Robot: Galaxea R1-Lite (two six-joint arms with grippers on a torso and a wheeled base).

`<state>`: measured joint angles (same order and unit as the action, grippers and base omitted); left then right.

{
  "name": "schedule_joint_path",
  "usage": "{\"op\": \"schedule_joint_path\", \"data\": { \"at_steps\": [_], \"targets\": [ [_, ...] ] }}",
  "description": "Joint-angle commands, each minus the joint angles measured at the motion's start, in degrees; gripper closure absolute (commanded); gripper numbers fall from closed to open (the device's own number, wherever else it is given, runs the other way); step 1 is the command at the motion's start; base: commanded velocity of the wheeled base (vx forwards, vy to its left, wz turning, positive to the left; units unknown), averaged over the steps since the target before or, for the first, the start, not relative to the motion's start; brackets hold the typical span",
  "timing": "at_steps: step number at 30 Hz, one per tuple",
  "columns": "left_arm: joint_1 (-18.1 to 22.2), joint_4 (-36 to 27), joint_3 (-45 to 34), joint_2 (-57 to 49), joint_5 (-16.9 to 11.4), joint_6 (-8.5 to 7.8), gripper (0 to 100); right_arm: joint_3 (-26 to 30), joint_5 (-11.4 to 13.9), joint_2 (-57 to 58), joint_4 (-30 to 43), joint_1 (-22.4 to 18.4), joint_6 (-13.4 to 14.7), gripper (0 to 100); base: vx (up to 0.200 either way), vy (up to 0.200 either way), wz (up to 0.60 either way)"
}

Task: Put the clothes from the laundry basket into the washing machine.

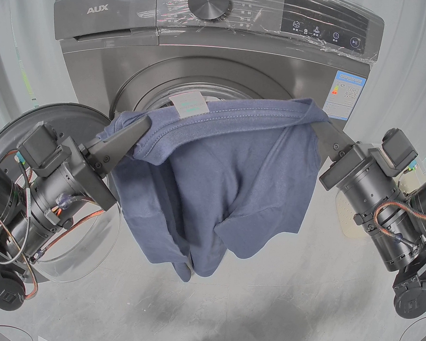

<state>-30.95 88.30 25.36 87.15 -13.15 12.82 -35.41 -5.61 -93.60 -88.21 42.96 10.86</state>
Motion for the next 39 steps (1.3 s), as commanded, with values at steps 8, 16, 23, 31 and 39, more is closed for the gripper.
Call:
{"op": "schedule_joint_path", "data": {
  "at_steps": [8, 16, 23, 31, 39],
  "targets": [
    [0.28, 0.03, -0.04, 0.21, 0.32, 0.01, 100, -0.18, -0.11, 0.17, -0.03, 0.02, 0.04, 100, 0.0, 0.0, 0.0],
    [0.28, 0.21, -2.24, 4.17, 0.32, -0.17, 100, 3.25, -0.54, -0.71, 0.23, -0.51, 0.21, 100, 0.0, 0.0, 0.0],
    [-0.95, 0.3, -1.8, 6.63, 0.67, -0.34, 100, 8.43, -0.54, -1.41, 0.5, -1.04, 0.48, 100, 0.0, 0.0, 0.0],
    [-5.61, 0.3, 5.49, 11.11, 3.13, -0.08, 100, 11.95, -0.28, -6.77, -0.03, -0.16, 0.65, 100, 0.0, 0.0, 0.0],
    [-7.81, 0.21, 8.22, 13.66, 3.57, -0.34, 100, 23.64, -0.11, -13.19, -0.03, 8.98, 0.74, 0, 0.0, 0.0, 0.0]
  ]
}}
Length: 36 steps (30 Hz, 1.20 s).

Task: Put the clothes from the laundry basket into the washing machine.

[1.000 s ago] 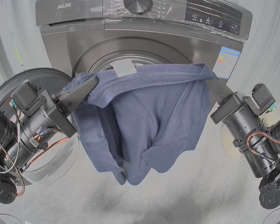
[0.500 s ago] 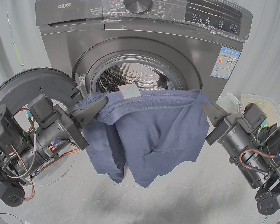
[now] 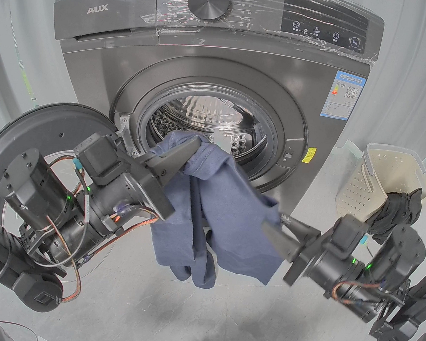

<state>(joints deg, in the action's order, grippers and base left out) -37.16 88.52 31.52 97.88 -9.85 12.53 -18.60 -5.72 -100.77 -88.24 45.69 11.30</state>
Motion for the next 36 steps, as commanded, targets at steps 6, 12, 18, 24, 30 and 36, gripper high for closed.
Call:
{"op": "schedule_joint_path", "data": {
  "at_steps": [6, 12, 18, 24, 30, 36],
  "targets": [
    [-1.69, -0.19, 4.33, 3.55, 0.18, -0.14, 100, 7.35, 0.36, -6.9, -0.01, 7.92, 0.13, 0, 0.0, 0.0, 0.0],
    [-2.13, -0.1, 4.77, 3.64, -0.17, -0.14, 100, -0.47, 0.36, -12.0, -0.01, 3.44, -0.4, 0, 0.0, 0.0, 0.0],
    [-2.22, 0.08, 4.25, 3.02, -0.17, -0.14, 100, -4.95, 0.53, -14.98, -0.01, -1.22, -0.49, 0, 0.0, 0.0, 0.0],
    [-2.22, 0.08, 4.33, 3.02, -0.26, -0.14, 100, -7.5, 4.14, -17.45, -0.01, -3.77, -1.19, 0, 0.0, 0.0, 0.0],
    [-2.22, 0.08, 4.25, 3.02, -0.35, -0.14, 100, -11.9, 6.95, -21.84, -0.01, -3.24, -1.28, 0, 0.0, 0.0, 0.0],
    [-2.22, 0.08, 4.33, 2.84, -0.08, -0.14, 100, -17.96, 7.39, -27.2, -0.01, -2.62, -2.25, 0, 0.0, 0.0, 0.0]
  ]
}}
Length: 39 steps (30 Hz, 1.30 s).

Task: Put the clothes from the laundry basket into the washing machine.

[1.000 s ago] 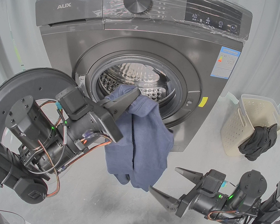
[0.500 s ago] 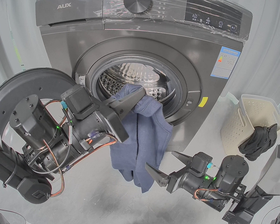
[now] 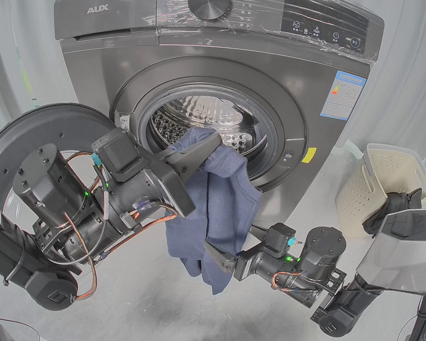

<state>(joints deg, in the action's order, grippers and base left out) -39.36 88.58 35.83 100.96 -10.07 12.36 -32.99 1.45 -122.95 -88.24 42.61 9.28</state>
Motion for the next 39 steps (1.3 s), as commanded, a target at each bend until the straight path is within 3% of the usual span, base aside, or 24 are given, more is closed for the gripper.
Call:
{"op": "schedule_joint_path", "data": {
  "at_steps": [1, 6, 11, 13, 19, 20, 30, 39],
  "targets": [
    [-0.01, 0.02, 0.03, -0.24, 0.14, 0.03, 100, -3.84, 0.22, -5.1, -0.01, 0.46, -0.22, 0, 0.0, 0.0, 0.0],
    [-0.01, 0.02, 0.12, -0.33, 0.31, 0.03, 100, -8.32, -0.22, -7.74, -0.01, 2.04, -0.31, 0, 0.0, 0.0, 0.0],
    [-0.01, -0.16, 0.47, -0.86, 0.4, 0.12, 100, -16.41, -5.14, -14.16, -0.01, 1.25, 0.3, 0, 0.0, 0.0, 0.0],
    [0.08, -0.25, 0.65, -0.94, 0.58, 0.21, 100, -18.52, -5.58, -15.74, -0.01, 1.16, 0.65, 0, 0.0, 0.0, 0.0],
    [0.87, -0.16, 0.73, -1.29, 0.67, 0.29, 100, -19.22, -6.72, -16.44, -0.01, 1.16, 1.09, 0, 0.0, 0.0, 0.0],
    [1.04, -0.16, 0.73, -1.29, 0.75, 0.38, 100, -18.96, -6.9, -16.18, -0.01, 1.16, 1.27, 100, 0.0, 0.0, 0.0],
    [7.81, -0.25, -2.78, -0.68, 2.6, 0.47, 100, -10.69, -7.16, -4.4, -0.01, -2.35, 1.71, 100, 0.0, 0.0, 0.0],
    [10.97, -0.07, -14.47, 3.01, 1.54, -0.06, 100, -4.81, -7.16, 4.3, -0.01, -5.43, 1.27, 100, 0.0, 0.0, 0.0]
  ]
}}
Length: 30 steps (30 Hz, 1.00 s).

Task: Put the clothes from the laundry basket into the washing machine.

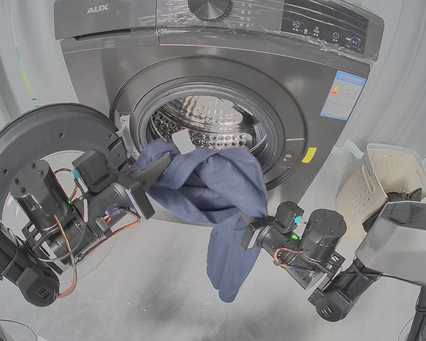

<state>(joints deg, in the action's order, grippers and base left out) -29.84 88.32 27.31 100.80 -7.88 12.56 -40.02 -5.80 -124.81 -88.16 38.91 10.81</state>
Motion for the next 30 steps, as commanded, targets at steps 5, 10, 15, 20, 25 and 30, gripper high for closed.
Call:
{"op": "schedule_joint_path", "data": {
  "at_steps": [5, 10, 15, 20, 25, 30],
  "targets": [
    [1.37, 0.27, -9.64, 8.44, -1.27, -0.69, 100, 1.7, 0.09, 7.82, -0.08, -1.65, -0.18, 100, 0.0, 0.0, 0.0],
    [1.01, 0.27, -11.22, 12.93, -1.35, -1.66, 100, 1.79, 0.18, 8.53, -0.08, -0.86, 0.0, 100, 0.0, 0.0, 0.0],
    [1.19, 0.45, -11.05, 17.94, -1.35, -3.68, 100, 1.79, 0.18, 8.44, -0.08, -0.33, 0.09, 100, 0.0, 0.0, 0.0],
    [-0.3, 0.54, -11.49, 17.58, -1.18, -3.33, 0, 1.0, 0.18, 7.82, 0.1, -1.03, -0.27, 100, 0.0, 0.0, 0.0],
    [-2.15, 0.45, -16.76, 13.01, -0.83, -3.59, 0, -1.73, 0.18, 5.98, 0.45, -3.23, -0.27, 100, 0.0, 0.0, 0.0],
    [-5.23, 0.45, -21.77, 8.53, -1.35, -3.77, 0, -2.61, 0.18, 3.96, 0.01, -3.32, -0.18, 100, 0.0, 0.0, 0.0]
  ]
}}
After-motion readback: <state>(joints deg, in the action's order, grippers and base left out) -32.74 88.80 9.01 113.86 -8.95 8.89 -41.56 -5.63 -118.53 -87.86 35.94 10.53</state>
